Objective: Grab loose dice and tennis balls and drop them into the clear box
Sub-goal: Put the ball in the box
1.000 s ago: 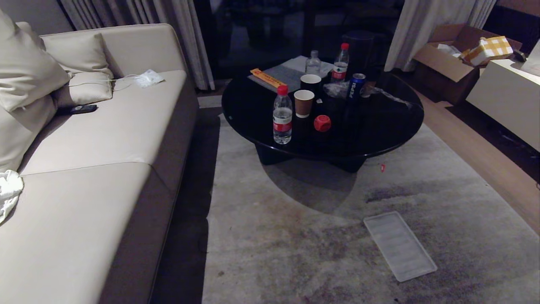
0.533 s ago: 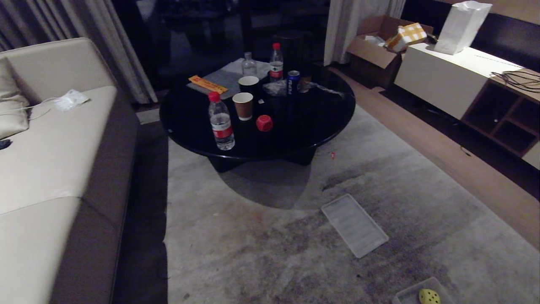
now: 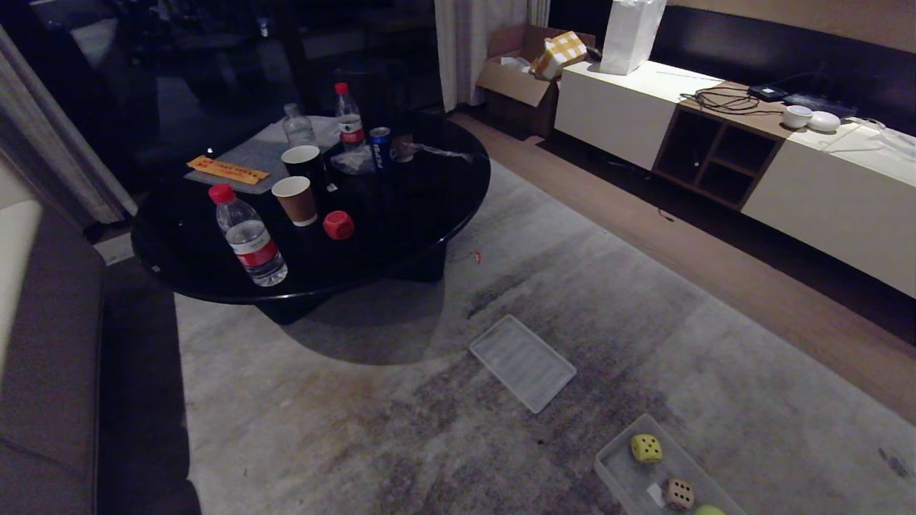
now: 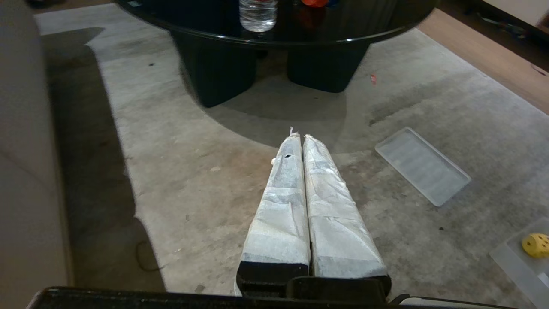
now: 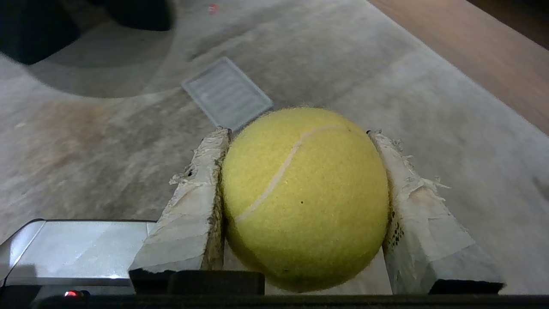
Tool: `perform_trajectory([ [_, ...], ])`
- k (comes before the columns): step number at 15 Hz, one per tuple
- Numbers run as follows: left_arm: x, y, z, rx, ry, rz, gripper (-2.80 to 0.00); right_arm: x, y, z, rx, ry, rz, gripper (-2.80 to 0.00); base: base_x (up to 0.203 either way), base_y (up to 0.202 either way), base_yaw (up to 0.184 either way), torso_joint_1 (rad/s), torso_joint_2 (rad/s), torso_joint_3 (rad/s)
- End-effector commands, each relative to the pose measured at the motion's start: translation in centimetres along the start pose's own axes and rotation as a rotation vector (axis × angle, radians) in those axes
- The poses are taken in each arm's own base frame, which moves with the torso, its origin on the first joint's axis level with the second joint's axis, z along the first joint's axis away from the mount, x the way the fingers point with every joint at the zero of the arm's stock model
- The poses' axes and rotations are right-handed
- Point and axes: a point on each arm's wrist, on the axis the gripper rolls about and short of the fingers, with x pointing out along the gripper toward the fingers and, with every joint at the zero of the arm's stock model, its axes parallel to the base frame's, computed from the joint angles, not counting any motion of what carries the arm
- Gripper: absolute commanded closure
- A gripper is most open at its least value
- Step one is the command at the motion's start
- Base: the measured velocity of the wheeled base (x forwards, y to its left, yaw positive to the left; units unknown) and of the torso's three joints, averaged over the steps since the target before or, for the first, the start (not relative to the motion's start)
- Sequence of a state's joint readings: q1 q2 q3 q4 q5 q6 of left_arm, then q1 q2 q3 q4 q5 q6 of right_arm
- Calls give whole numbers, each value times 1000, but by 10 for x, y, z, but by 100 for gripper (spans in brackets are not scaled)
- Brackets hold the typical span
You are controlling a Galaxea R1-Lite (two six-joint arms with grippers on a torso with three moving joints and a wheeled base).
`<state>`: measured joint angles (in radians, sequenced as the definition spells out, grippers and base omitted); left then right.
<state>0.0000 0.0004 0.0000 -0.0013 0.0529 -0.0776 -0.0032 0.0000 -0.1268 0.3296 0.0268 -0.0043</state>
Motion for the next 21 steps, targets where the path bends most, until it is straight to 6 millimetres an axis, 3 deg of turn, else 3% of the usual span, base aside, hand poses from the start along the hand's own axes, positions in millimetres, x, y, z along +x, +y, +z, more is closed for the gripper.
perform_trajectory([
  [1, 0, 0, 0, -1, 1, -1, 0, 0, 0, 0, 1, 3, 1, 0, -4, -3, -54, 7, -2, 7],
  [21, 0, 0, 0, -2, -1, 1, 0, 0, 0, 0, 0, 3, 1, 0, 0, 0, 0, 0, 0, -16],
])
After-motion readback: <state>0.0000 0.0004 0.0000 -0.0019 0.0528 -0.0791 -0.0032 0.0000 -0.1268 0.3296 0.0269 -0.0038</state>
